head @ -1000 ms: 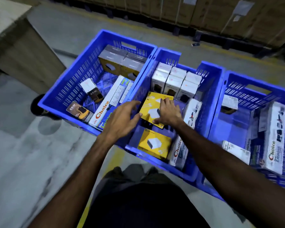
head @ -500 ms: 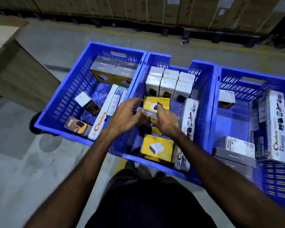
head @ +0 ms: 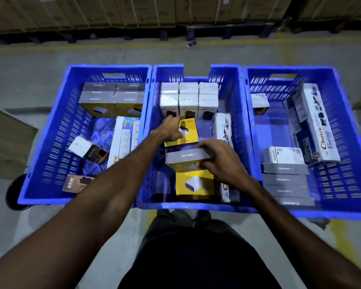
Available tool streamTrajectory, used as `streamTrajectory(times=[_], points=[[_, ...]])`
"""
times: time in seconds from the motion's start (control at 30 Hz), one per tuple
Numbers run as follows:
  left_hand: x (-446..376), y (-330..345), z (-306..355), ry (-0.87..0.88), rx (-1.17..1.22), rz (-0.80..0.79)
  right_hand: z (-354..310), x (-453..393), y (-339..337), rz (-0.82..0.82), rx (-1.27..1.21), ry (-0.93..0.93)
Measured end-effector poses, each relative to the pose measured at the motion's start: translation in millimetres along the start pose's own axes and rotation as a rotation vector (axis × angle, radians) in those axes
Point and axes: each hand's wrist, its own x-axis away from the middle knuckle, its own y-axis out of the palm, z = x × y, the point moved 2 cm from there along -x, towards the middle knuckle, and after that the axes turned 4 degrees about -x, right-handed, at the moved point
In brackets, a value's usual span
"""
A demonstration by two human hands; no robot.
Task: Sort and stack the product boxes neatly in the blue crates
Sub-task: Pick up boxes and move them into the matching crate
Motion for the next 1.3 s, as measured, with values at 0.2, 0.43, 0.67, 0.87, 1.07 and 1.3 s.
streamTrajectory(times=[0.2, 0.43, 0.67, 0.87, 1.07, 1.3], points=[[-24.9, 24.5, -14.9, -0.048, -0.096, -0.08, 2.7, 6.8, 1.2, 0.037, -0.082, 0.107], [-32.4, 29.3, -18.8, -0.016, -0.161, -0.056, 6.9, 4.0, -3.9, 0.098, -0.233, 0.183], [-42.1, 40.1, -25.7, 0.042, -0.301, -0.079, 16.8, 3.0, -9.3, 0.084, -0.4, 0.269], [-30.6, 29.6, -20.1, -0.021, -0.31, -0.035, 24.0, 2.5, -12.6, 0.21, -0.805, 0.479], [21.6, 7.2, -3.4, 0.03, -0.025, 0.115, 18.6, -0.1, -10.6, 0.238, -1.194, 0.687], [129.0, -9.6, 7.9, -0.228, 0.634, 0.57, 7.9, -17.3, -22.4, 0.269, -1.387, 0.6]])
